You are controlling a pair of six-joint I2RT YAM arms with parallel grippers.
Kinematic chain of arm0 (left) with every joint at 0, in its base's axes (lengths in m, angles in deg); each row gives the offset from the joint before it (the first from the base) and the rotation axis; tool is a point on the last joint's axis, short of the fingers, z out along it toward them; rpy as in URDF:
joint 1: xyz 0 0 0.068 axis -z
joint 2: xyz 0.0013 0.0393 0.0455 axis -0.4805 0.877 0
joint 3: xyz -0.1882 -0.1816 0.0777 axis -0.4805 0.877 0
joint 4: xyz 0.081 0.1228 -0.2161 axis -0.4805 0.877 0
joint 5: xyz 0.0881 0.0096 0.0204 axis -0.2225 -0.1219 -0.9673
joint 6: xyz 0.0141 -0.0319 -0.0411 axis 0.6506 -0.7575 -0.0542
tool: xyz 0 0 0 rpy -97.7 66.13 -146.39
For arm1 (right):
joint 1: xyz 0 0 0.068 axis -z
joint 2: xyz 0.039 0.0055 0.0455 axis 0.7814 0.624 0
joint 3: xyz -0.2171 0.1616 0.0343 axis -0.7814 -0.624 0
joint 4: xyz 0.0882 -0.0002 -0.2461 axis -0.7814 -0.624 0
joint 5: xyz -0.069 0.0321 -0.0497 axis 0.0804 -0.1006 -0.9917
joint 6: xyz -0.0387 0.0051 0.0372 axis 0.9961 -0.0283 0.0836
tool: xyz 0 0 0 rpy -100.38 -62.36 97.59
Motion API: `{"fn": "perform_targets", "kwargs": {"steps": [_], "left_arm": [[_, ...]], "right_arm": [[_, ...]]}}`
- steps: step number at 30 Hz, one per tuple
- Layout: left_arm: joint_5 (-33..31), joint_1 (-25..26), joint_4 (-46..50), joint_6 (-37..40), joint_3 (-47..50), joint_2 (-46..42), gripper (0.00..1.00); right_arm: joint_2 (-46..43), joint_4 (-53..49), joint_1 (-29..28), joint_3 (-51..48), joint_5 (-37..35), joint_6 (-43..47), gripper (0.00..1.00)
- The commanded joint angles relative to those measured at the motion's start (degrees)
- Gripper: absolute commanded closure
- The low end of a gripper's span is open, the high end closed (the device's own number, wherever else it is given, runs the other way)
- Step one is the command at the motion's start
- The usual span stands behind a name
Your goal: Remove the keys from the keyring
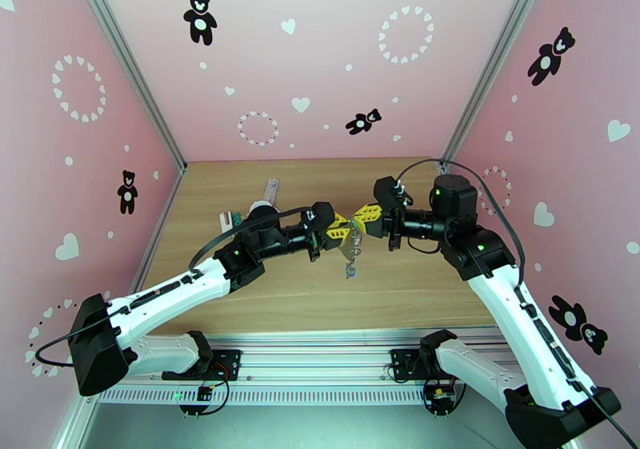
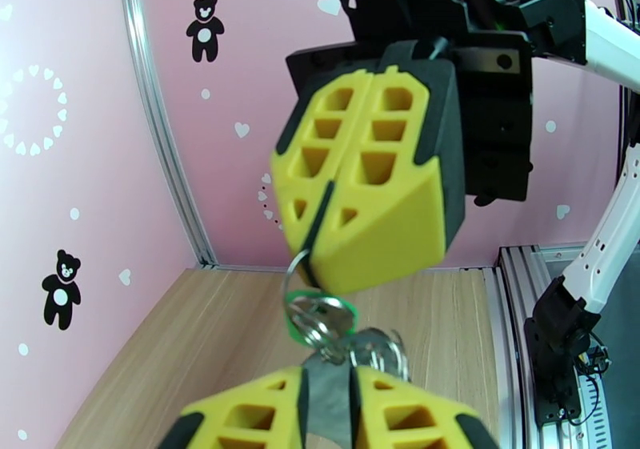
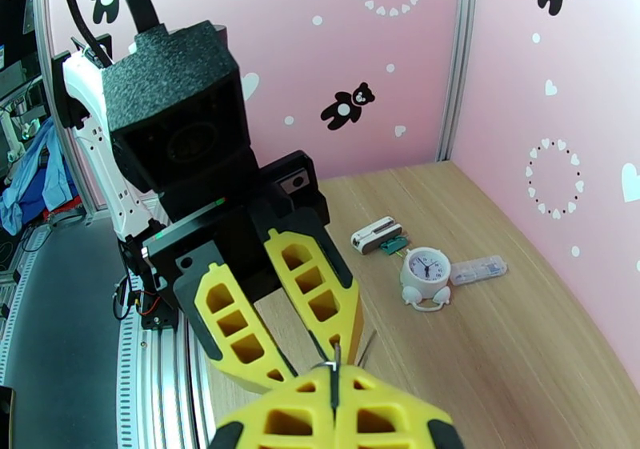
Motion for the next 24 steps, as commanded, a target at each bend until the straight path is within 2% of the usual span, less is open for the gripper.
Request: {"fn": "perform_targets", "kwargs": {"steps": [1, 24], "left_arm": [[0.7, 0.0, -1.3, -0.8, -1.7, 0.7, 0.77], [-0.8, 0.0, -1.4, -0.8, -3.2, 2.0, 0.87]], "right_arm": [[-1.1, 1.8, 0.2, -0.2, -0.1, 0.1, 1.00], [-2.1, 1.5, 0.2, -0.3, 0.1, 0.1, 1.00]]}}
